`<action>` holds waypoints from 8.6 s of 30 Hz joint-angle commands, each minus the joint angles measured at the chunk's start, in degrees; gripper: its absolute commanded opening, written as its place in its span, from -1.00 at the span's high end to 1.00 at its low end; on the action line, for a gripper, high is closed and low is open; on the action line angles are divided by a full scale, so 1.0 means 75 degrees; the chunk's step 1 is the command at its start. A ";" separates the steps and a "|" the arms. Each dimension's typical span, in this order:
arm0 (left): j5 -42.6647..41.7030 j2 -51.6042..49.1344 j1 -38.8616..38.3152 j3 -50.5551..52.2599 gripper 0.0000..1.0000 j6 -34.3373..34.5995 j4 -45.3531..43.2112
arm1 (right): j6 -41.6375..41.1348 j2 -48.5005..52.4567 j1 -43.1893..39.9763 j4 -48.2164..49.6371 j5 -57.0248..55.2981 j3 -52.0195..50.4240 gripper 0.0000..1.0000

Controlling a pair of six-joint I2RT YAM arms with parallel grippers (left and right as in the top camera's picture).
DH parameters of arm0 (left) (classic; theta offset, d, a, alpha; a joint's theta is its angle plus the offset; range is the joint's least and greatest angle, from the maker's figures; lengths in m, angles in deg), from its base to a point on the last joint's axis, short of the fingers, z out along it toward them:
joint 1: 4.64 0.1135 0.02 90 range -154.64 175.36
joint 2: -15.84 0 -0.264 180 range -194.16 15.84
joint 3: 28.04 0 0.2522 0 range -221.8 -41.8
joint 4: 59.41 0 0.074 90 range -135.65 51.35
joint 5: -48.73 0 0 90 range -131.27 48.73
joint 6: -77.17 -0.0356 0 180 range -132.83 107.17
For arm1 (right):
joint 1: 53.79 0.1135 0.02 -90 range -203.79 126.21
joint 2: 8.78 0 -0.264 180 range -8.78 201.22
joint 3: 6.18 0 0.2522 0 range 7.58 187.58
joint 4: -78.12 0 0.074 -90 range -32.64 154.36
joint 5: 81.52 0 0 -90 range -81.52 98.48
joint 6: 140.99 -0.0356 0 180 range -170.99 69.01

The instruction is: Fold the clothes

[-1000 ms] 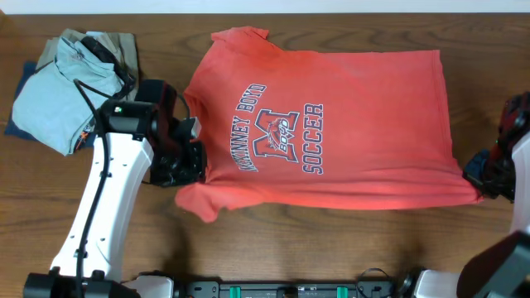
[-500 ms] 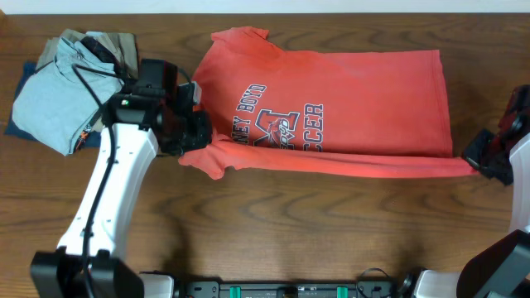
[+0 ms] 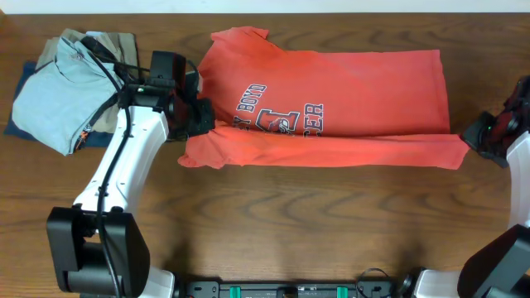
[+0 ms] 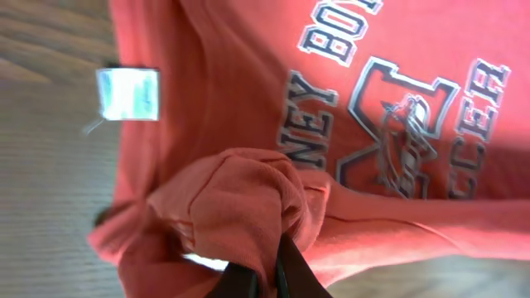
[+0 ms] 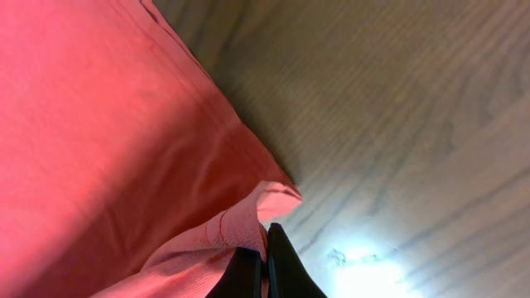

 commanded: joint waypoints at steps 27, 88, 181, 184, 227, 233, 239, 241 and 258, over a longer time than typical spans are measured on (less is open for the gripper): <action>0.0516 -0.0857 0.0006 0.0020 -0.27 0.0239 -0.0557 | 0.0259 0.1559 0.0341 0.1390 -0.0052 -0.0294 0.16; 0.2162 -0.1008 0.0329 0.2471 0.87 0.1142 -0.0297 | 0.0256 0.1559 -0.0178 0.2451 -0.2498 -0.2410 0.98; 0.1521 -0.0970 -0.4147 0.2200 0.10 -0.0717 -0.1953 | 0.0259 -0.0297 -0.0154 0.1900 -0.0571 -0.2308 -0.16; 0.1574 -0.1014 -0.4144 0.2197 0.36 -0.0720 -0.1999 | 0.0259 -0.0297 -0.0154 0.1900 -0.0571 -0.2308 -0.16; 0.2891 0.0332 -0.3497 0.2055 0.87 -0.0539 -0.3366 | 0.0259 0.1070 -0.0175 0.3797 -0.0691 -0.2617 -0.04; 0.2888 0.0332 -0.3497 0.2057 0.87 -0.0539 -0.3369 | 0.0259 0.1125 -0.0175 0.4042 -0.0697 -0.2617 0.17; 0.2891 0.0332 -0.3497 0.2057 0.87 -0.0539 -0.3366 | 0.0259 0.1177 -0.0175 0.4086 -0.0697 -0.2617 0.23; 0.2891 0.0332 -0.3497 0.2057 0.87 -0.0536 -0.3369 | 0.0259 0.1239 -0.0175 0.4071 -0.0699 -0.2620 0.23; 0.2891 0.0332 -0.3497 0.2057 0.88 -0.0539 -0.3366 | 0.0259 0.1638 -0.0184 0.4278 -0.0822 -0.2608 0.46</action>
